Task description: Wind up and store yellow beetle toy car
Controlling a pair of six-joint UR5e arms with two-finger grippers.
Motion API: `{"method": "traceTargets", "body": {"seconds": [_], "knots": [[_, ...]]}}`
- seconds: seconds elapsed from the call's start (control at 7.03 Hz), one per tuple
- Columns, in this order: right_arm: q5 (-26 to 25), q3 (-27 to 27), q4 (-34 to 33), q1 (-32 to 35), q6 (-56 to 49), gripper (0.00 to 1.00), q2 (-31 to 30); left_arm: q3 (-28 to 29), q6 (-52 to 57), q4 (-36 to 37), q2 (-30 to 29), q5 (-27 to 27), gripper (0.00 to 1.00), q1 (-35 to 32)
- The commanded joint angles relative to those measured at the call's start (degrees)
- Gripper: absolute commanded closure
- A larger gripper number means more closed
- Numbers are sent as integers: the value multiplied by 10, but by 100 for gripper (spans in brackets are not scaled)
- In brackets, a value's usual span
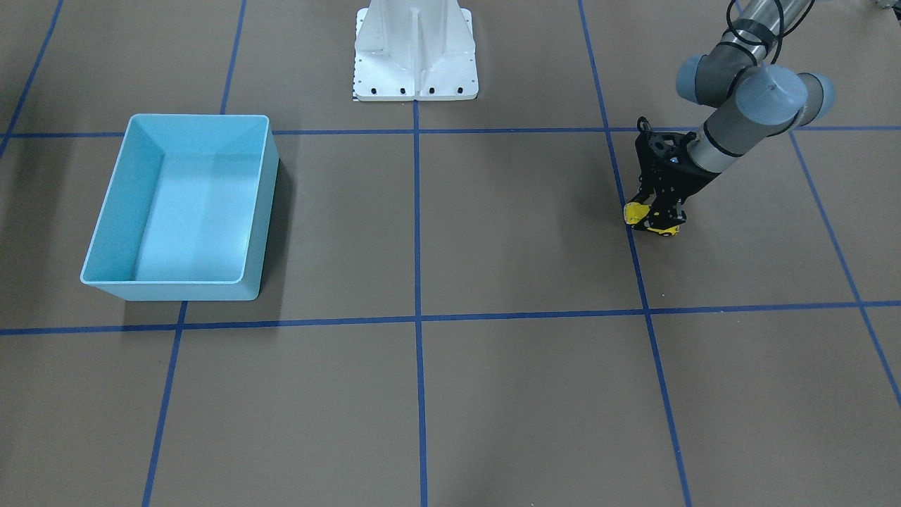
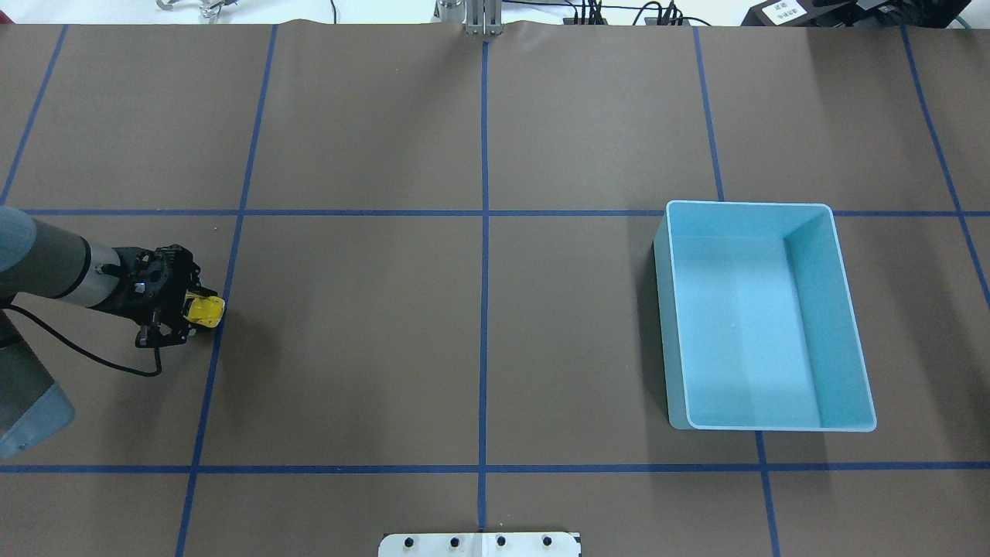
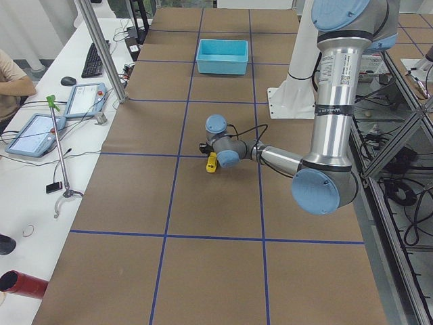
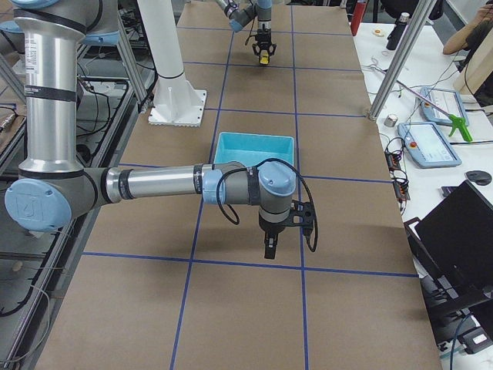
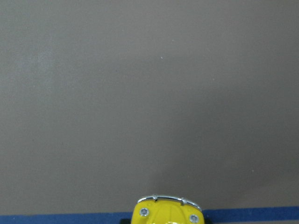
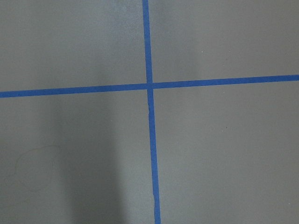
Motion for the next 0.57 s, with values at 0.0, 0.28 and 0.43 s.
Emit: {"method": "traceTargets", "body": {"seconds": [0.0, 0.28, 0.43], "knots": [[0, 0, 0, 0, 0, 0, 0, 7, 0, -23, 14, -1, 100, -6], [0, 0, 0, 0, 0, 0, 0, 14, 17, -32, 20, -13, 100, -18], [0, 0, 0, 0, 0, 0, 0, 16, 24, -33, 27, -21, 100, -22]]}}
